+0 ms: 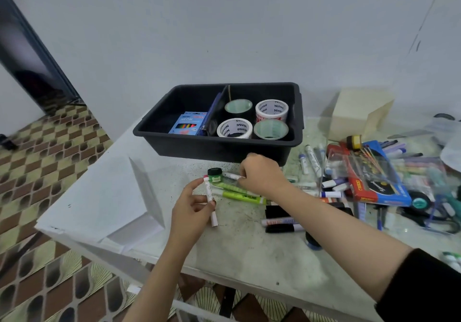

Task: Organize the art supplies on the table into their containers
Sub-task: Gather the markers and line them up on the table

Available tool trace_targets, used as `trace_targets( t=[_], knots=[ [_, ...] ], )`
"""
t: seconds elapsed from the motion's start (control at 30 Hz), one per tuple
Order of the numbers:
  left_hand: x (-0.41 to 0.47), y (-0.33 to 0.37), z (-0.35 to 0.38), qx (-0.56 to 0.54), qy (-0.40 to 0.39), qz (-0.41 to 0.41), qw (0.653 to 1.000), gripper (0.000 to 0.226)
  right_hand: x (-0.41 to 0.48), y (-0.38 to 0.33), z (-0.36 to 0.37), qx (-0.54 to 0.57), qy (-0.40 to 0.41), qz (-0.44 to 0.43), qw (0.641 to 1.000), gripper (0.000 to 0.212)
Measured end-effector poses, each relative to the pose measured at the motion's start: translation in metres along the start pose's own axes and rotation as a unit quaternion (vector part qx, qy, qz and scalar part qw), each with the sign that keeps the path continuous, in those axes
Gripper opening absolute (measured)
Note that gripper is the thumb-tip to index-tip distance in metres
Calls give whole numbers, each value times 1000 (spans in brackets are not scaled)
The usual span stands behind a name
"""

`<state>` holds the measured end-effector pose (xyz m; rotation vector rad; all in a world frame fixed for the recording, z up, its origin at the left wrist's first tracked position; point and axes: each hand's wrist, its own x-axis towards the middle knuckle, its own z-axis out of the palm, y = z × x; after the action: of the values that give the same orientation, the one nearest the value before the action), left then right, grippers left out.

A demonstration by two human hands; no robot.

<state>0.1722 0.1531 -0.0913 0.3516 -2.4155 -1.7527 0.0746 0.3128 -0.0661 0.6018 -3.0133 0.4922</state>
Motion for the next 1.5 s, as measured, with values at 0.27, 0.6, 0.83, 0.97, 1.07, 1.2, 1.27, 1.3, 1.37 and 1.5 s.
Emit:
trace_targets(
  t=[0.27,0.6,0.83,0.97,1.07,1.2,1.27,1.3,1.37,1.5],
  knots=[
    [8,13,9,-35,-10,10,999,50,-36,23,-24,361,125,79,921,2],
    [-14,57,64,-56,-121,63,989,65,-135,88,-78,517,230,171,807,17],
    [-57,94,127,-83,-218,83,969,59,-219,150,-100,446,225,212,840,9],
    [-82,102,164,-75,-263,74,959,61,-258,178,-111,377,162,245,878,6],
    [-98,103,188,-80,-282,67,954,61,-277,190,-109,337,113,247,901,7],
    [-112,99,205,-59,-298,50,952,61,-285,194,-102,318,72,226,918,11],
    [-119,98,211,-52,-306,37,950,60,-288,196,-99,314,55,221,922,11],
    [-122,98,213,-50,-309,31,949,60,-289,197,-97,313,54,220,922,11],
    [-127,96,216,-49,-315,18,948,61,-289,197,-96,326,61,222,917,10],
    [-133,92,221,-42,-327,3,944,62,-290,198,-95,357,78,223,904,10]
  ],
)
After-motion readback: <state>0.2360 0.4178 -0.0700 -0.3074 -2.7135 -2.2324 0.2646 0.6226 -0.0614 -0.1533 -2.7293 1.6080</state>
